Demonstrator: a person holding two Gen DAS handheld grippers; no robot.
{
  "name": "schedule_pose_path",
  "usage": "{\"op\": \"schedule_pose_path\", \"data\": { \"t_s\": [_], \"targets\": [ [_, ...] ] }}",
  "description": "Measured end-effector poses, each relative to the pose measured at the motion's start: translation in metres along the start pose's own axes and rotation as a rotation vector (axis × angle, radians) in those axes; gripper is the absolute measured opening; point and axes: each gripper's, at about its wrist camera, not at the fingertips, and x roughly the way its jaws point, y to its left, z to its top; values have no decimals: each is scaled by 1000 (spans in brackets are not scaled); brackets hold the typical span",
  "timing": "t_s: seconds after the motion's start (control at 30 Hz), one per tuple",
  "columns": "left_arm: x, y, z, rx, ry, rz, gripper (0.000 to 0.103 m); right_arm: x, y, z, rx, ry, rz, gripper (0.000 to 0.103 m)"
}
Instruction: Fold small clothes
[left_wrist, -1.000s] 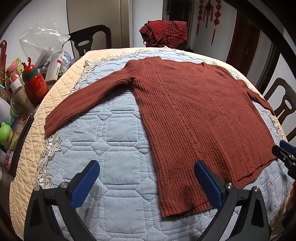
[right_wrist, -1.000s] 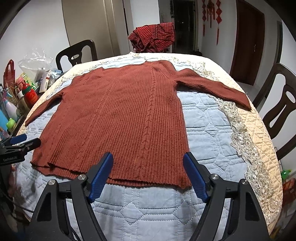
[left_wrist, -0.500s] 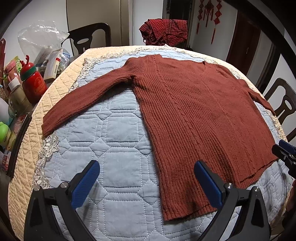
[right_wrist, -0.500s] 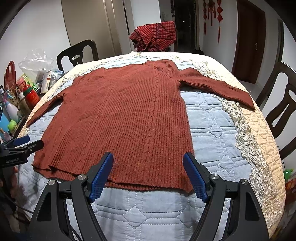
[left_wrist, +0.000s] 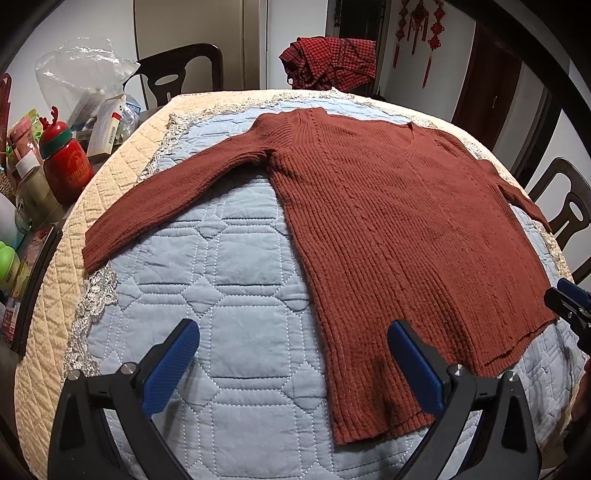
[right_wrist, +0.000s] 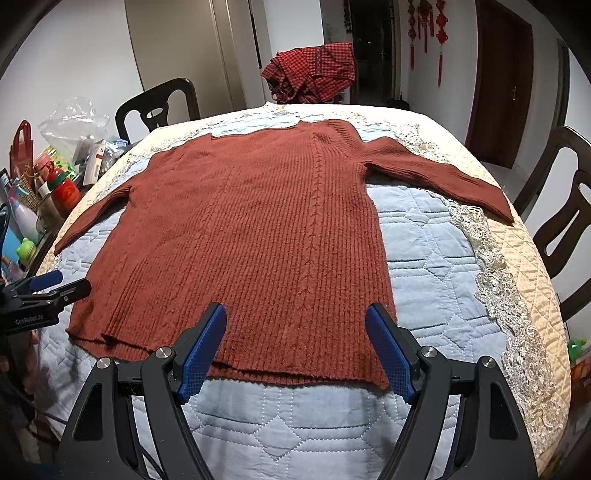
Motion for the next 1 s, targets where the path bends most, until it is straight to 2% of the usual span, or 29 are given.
{"op": "schedule_pose_path", "data": {
  "t_s": [1.0],
  "targets": [
    [14,11,8,-22,19,8,103,8,2,6,-3,13,8,78]
  ]
}}
